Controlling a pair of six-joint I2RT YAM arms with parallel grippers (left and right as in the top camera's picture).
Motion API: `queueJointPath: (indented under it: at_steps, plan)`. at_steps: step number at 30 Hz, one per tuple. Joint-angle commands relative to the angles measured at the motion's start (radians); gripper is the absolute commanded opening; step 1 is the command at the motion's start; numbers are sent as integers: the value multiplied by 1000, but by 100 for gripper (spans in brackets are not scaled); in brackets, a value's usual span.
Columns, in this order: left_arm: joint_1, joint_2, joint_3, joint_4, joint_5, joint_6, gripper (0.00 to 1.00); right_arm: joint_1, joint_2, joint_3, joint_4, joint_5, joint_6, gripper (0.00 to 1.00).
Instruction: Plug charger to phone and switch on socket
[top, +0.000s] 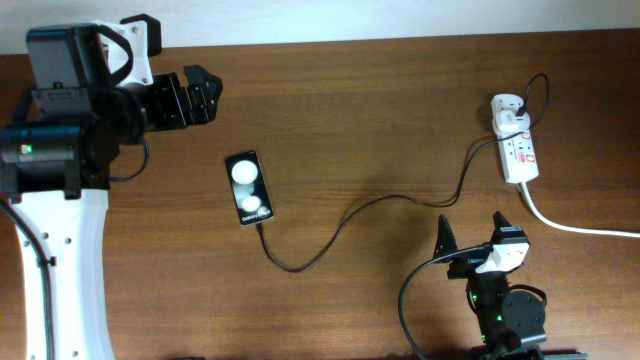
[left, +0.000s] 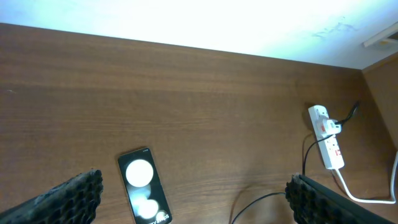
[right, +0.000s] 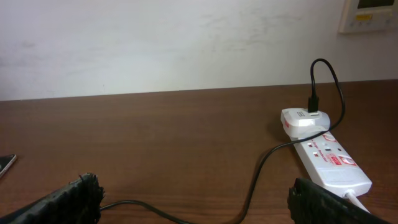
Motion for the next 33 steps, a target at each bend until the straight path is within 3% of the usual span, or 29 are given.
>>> queueJointPath:
  at_steps: [1,24,29,33]
  plan:
    - [2,-6,13,2,3,9,99,-8,-11,-7,-5,9,-1,99]
    - [2,-6,12,-31,3,9,99,-8,-11,-7,-5,9,0,99]
    - [2,-89,2,-76,-61,9,99,-8,-11,-7,-5,9,0,99]
    - [2,-197,-138,-63,-130,9,99,-8,-11,-7,-5,9,-1,99]
